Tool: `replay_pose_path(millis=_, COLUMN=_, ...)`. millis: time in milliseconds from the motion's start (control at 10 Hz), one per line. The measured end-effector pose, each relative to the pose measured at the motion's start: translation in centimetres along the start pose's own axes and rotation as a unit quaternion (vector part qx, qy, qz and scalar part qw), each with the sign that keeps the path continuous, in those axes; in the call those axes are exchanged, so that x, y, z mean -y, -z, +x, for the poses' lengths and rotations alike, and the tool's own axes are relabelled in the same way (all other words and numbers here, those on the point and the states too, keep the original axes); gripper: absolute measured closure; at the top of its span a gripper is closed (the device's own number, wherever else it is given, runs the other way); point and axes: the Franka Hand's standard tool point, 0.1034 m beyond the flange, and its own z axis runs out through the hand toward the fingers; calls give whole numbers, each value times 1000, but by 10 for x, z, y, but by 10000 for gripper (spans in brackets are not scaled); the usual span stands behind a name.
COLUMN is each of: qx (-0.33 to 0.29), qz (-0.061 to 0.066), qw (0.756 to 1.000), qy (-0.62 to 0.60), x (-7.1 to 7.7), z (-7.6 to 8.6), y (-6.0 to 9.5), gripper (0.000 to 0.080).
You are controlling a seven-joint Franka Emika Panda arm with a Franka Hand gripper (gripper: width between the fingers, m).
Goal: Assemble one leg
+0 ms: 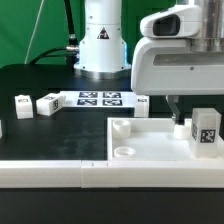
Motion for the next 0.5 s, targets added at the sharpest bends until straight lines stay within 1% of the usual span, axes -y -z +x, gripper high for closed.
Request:
replay_pose_path(millis=100, qx=0, qz=0, qw=1000, qy=0, x=0, z=0, y=0, gripper=409)
replay_pose_path(millis=200, qx=0, qz=0, qw=1000, qy=-4, x=0, z=0, y=0, gripper=510)
replay_pose_path(millis=300, qx=0, qz=0, qw=1000, qy=-19, x=0, z=0, y=0, gripper=510)
replay_pose_path(millis=500, qx=2, qz=6, qw=996, qy=-91, x=-3, z=0, y=0, gripper=510)
